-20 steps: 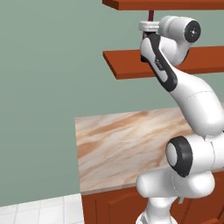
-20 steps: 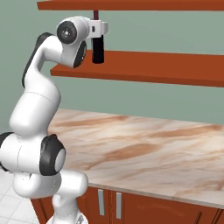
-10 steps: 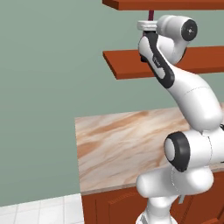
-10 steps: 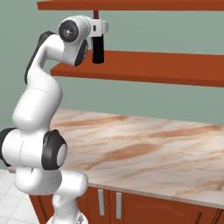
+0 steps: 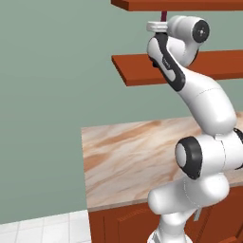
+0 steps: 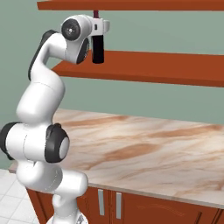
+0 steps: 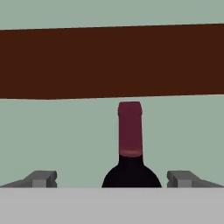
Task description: Get the candle and the wine from the cabinet and move them to the dining counter.
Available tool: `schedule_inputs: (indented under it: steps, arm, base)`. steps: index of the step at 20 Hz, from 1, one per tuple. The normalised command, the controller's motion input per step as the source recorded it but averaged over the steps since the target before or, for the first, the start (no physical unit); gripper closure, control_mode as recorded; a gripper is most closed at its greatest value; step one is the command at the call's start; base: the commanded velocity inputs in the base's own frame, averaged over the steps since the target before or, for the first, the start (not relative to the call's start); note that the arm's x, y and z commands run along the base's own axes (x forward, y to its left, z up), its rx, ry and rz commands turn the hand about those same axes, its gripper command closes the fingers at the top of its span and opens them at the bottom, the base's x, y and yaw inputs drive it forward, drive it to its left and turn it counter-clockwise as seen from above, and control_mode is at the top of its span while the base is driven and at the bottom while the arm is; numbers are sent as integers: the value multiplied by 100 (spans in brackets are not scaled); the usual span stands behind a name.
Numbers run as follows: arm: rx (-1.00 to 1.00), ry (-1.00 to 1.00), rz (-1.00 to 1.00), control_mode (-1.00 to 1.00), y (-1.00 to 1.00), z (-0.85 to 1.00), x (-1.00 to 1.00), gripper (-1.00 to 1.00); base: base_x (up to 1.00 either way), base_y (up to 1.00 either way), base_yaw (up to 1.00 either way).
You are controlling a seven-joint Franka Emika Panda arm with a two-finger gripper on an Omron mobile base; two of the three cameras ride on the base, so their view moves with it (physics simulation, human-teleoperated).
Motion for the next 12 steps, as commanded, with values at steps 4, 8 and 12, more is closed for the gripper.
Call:
schedule_inputs:
  steps: [4, 8, 12]
  arm:
    - [0, 0, 0, -100, 0, 2, 22, -100]
    - [0, 0, 0, -100, 0, 4, 17, -100]
    - [0, 0, 0, -100, -2, 1, 15, -100]
  base:
    - [0, 0, 0]
    - [0, 0, 0]
    - [0, 0, 0]
